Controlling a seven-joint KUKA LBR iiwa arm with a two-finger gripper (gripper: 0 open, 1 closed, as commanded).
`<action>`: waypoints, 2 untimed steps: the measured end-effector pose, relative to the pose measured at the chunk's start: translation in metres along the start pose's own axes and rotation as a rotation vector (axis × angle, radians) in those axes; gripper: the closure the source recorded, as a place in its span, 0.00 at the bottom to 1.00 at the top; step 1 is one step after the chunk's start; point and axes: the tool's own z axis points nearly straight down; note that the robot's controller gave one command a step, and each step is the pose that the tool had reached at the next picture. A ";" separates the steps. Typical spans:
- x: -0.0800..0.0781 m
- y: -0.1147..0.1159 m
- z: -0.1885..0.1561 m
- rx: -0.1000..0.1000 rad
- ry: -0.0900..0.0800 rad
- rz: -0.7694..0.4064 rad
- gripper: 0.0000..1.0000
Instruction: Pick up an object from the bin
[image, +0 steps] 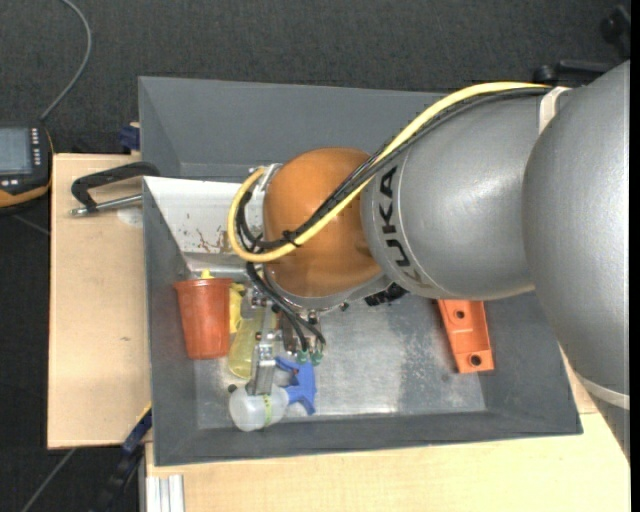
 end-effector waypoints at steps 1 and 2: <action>-0.011 -0.044 0.021 -0.001 0.004 -0.096 0.00; 0.000 -0.055 0.076 0.000 -0.003 -0.025 0.00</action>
Offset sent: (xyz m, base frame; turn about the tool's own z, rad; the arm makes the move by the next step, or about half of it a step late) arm -0.0079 -0.0534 -0.0964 -0.0014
